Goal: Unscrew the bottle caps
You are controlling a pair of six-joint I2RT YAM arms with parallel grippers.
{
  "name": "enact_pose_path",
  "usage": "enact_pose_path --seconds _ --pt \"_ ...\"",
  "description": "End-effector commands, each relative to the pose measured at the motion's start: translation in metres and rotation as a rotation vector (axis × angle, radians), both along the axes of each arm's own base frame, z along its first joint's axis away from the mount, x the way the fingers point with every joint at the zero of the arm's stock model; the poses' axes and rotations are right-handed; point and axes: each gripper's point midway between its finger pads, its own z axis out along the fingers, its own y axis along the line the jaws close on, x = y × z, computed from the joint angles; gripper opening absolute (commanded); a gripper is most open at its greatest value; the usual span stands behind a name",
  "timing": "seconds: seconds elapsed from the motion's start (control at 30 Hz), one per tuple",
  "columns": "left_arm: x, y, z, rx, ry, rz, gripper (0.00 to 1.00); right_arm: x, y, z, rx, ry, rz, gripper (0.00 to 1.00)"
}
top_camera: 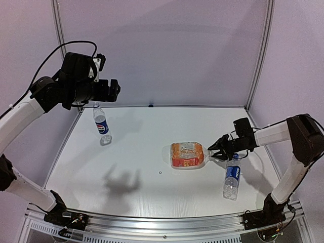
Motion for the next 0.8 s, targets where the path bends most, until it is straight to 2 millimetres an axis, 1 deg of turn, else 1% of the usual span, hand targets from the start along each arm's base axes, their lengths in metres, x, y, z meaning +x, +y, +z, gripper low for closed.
enact_pose_path --seconds 0.0,0.03,0.17,0.3,0.33,0.43,0.5,0.57,0.63,0.67,0.73,0.77 --pt "0.000 -0.004 0.003 0.007 0.001 -0.009 0.98 -0.002 0.000 -0.004 0.012 0.010 0.006 0.33" --pt "0.000 -0.004 0.003 0.006 0.002 -0.009 0.98 0.000 0.001 -0.002 0.013 0.001 0.008 0.30" --pt "0.001 -0.007 0.001 0.007 0.006 -0.017 0.98 0.003 0.000 0.008 -0.002 -0.029 0.020 0.24" --pt "0.001 -0.010 0.004 0.006 -0.002 -0.034 0.98 0.006 -0.001 0.023 -0.028 -0.070 0.040 0.20" --pt "0.001 -0.012 0.005 0.004 -0.006 -0.050 0.98 0.007 -0.001 0.027 -0.032 -0.082 0.047 0.20" --pt "-0.005 -0.028 0.011 -0.018 -0.027 -0.158 0.98 0.010 0.000 0.042 -0.048 -0.129 0.079 0.18" --pt "-0.014 -0.045 0.017 -0.041 -0.042 -0.278 0.98 0.015 0.004 0.062 -0.050 -0.200 0.123 0.18" --pt "-0.031 -0.067 0.025 -0.067 -0.050 -0.447 0.99 0.018 0.008 0.084 -0.062 -0.288 0.189 0.18" --pt "-0.047 -0.084 0.033 -0.094 -0.052 -0.586 0.98 0.019 0.012 0.106 -0.079 -0.367 0.256 0.19" --pt "-0.053 -0.091 0.033 -0.099 -0.046 -0.640 0.99 0.018 0.015 0.116 -0.088 -0.399 0.291 0.19" --pt "-0.067 -0.101 0.042 -0.118 -0.037 -0.747 0.99 0.015 0.023 0.137 -0.112 -0.474 0.370 0.19" --pt "-0.070 -0.107 0.041 -0.120 -0.021 -0.785 0.99 0.012 0.026 0.145 -0.124 -0.503 0.405 0.19"
